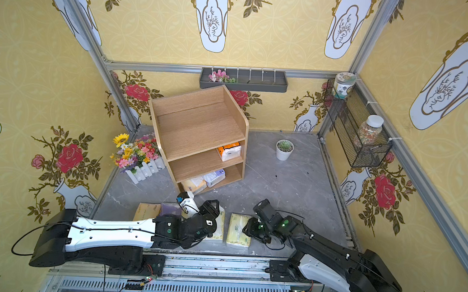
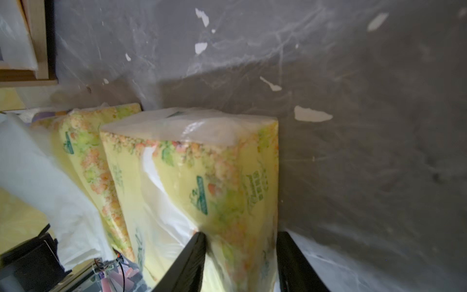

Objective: Remove the tissue boxes from the shelf
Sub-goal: Move the box of tissues to the center of the board.

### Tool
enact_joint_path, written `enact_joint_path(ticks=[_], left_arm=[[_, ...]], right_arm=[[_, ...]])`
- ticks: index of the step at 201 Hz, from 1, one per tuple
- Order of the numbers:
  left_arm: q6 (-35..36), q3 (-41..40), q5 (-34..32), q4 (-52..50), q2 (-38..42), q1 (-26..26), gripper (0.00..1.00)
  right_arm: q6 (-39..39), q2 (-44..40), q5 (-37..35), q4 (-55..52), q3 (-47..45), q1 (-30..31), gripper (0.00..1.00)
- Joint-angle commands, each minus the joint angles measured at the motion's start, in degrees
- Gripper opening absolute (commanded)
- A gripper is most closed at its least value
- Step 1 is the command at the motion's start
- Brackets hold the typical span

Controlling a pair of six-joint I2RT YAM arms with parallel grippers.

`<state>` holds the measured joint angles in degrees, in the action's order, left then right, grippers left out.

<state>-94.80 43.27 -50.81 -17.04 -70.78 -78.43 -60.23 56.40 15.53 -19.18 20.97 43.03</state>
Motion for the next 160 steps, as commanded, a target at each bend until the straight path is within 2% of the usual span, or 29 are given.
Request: enact_joint_path(ticks=[1, 53, 101, 110, 127, 160], left_arm=[[-1.74, -1.86, -0.7, 1.01, 0.97, 0.12, 0.62], [-2.22, -3.0, 0.13, 0.43, 1.43, 0.74, 0.62], [-2.74, -3.62, 0.53, 0.76, 1.49, 1.08, 0.62], [-3.17, -3.8, 0.91, 0.95, 1.44, 1.24, 0.62], [-4.16, -5.28, 2.47, 2.79, 1.71, 1.87, 0.62], [-5.18, -8.48, 3.63, 7.42, 3.04, 2.76, 0.62]], right_arm=[[-1.51, 0.67, -1.8, 6.63, 0.31, 0.24, 0.47], [5.3, 6.4, -3.65, 7.23, 3.96, 3.83, 0.39], [6.17, 10.58, -5.51, 8.32, 5.83, 7.69, 0.36], [6.19, 10.1, -6.64, 7.6, 6.08, 7.61, 0.39], [6.99, 8.42, -9.07, 4.62, 7.36, 7.69, 0.51], [10.86, 2.32, -17.45, -5.37, 11.88, 6.39, 0.57]])
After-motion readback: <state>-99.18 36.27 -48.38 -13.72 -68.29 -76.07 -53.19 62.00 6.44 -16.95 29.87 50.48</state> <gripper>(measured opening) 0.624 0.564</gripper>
